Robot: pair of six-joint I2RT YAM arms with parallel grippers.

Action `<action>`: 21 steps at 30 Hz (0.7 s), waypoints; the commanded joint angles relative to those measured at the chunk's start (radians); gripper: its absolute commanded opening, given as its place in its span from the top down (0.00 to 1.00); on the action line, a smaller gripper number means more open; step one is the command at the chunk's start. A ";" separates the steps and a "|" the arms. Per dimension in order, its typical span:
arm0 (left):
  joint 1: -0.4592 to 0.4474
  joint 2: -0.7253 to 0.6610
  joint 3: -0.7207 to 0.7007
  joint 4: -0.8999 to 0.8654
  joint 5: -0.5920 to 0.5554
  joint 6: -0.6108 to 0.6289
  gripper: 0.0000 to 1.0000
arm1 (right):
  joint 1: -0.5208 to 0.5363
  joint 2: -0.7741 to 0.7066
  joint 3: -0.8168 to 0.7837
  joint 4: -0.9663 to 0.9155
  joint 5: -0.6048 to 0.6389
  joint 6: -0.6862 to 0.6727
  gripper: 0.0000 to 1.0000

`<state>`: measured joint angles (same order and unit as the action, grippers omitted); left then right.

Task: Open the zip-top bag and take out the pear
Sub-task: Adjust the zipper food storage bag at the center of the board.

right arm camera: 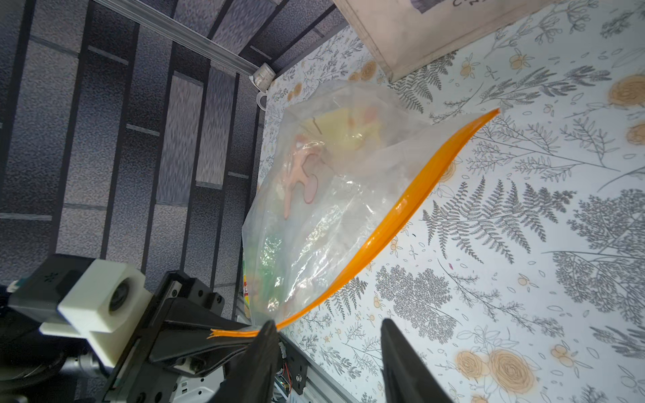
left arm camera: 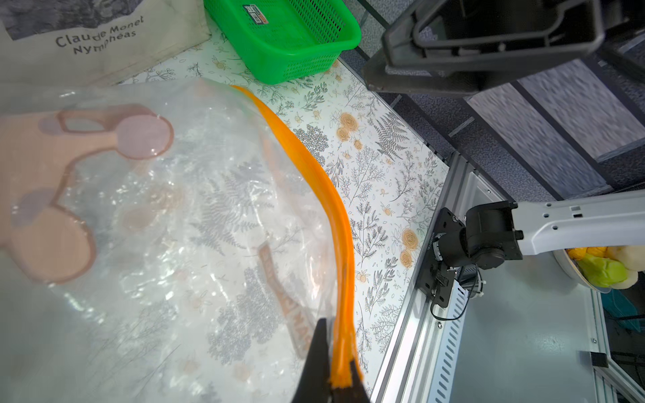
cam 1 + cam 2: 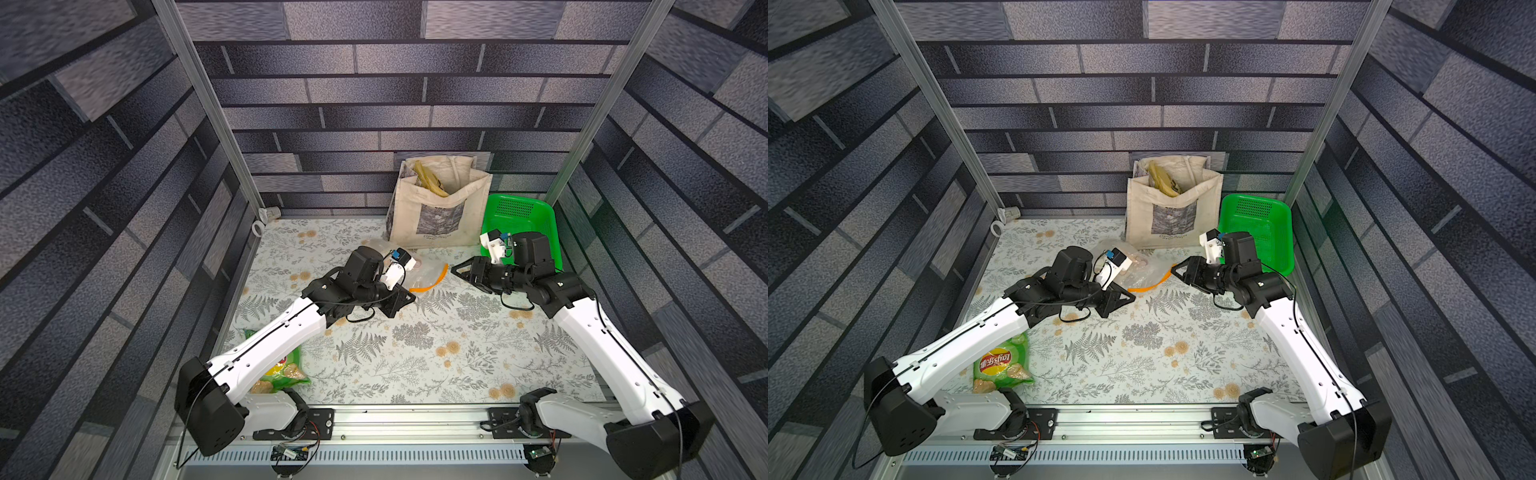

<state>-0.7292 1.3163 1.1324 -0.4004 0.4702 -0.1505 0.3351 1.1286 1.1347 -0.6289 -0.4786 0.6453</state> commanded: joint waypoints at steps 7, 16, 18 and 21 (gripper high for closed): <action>-0.029 0.101 0.014 0.071 -0.036 -0.032 1.00 | -0.049 -0.062 -0.187 -0.060 0.026 0.099 0.72; -0.086 0.146 0.091 -0.214 -0.101 0.047 1.00 | -0.052 -0.099 -0.349 0.091 -0.001 0.236 0.61; -0.093 0.135 0.088 -0.234 -0.104 0.048 1.00 | -0.051 -0.112 -0.385 0.143 -0.006 0.263 0.58; -0.097 0.117 0.083 -0.228 -0.101 0.040 1.00 | -0.051 -0.112 -0.426 0.221 -0.021 0.313 0.60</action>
<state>-0.8238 1.4654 1.1938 -0.5686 0.3874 -0.1333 0.2893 1.0241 0.7364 -0.5140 -0.4789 0.8940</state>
